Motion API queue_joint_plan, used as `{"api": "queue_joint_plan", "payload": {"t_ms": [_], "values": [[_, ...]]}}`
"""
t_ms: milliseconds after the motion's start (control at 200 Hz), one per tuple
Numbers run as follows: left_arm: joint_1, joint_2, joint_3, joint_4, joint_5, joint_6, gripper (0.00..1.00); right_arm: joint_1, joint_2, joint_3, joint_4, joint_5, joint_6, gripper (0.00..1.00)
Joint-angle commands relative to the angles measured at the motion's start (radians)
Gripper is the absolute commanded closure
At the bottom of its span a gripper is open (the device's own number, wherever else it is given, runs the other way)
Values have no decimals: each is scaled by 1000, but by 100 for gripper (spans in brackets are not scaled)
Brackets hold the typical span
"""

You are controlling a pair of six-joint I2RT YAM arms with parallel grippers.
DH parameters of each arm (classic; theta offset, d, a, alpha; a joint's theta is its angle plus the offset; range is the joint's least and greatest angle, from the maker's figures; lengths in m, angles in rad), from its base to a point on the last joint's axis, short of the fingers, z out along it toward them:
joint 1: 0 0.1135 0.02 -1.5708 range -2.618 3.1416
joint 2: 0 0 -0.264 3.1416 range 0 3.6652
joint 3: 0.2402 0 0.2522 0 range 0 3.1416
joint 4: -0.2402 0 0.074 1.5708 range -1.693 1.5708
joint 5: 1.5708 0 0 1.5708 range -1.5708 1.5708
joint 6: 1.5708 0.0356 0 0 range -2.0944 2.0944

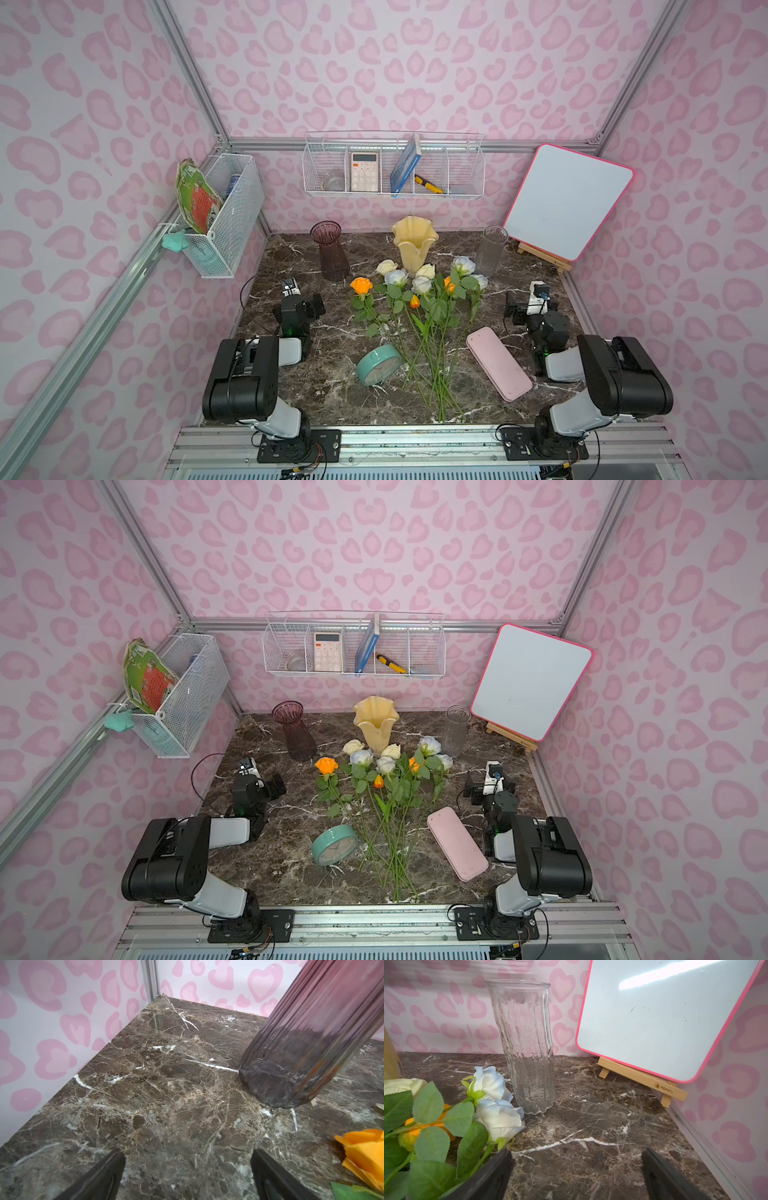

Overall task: Arrange the flowers in different vases according to their colors
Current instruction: Move the distractor to the center of the board.

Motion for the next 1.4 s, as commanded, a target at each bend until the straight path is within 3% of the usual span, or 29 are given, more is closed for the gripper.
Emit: {"api": "queue_joint_plan", "payload": {"t_ms": [0, 461, 546, 591, 656, 766, 882, 1022, 1077, 1252, 1397], "values": [[0, 2, 3, 22, -4, 8, 1, 2, 0, 4, 35, -1, 1, 0], [-1, 1, 3, 20, -3, 8, 1, 4, -5, 0, 46, 17, 5, 0], [-1, -14, 25, 5, 9, 30, 1, 17, -101, 54, -125, 93, 10, 0], [-6, -36, 90, -109, 14, 58, 1, 37, -161, 104, -260, 126, -2, 0], [-30, -98, 230, -433, 4, 42, 3, 82, -232, 176, -397, 139, -29, 0], [-121, -240, 327, -544, -98, 112, 3, 232, -306, 358, -727, 224, -83, 0], [-211, -366, 562, -966, 29, 114, 8, 380, -290, 573, -1093, 314, -27, 0], [-358, -399, 818, -1468, 362, 226, 6, 442, -309, 702, -1389, 253, 99, 0], [-429, -388, 880, -1618, 399, 303, 6, 450, -331, 720, -1441, 232, 119, 0], [-620, -355, 915, -1866, 317, 476, 6, 463, -302, 845, -1673, 172, 103, 0], [-677, -369, 872, -1895, 320, 519, 7, 494, -229, 960, -1831, 204, 12, 0]]}}
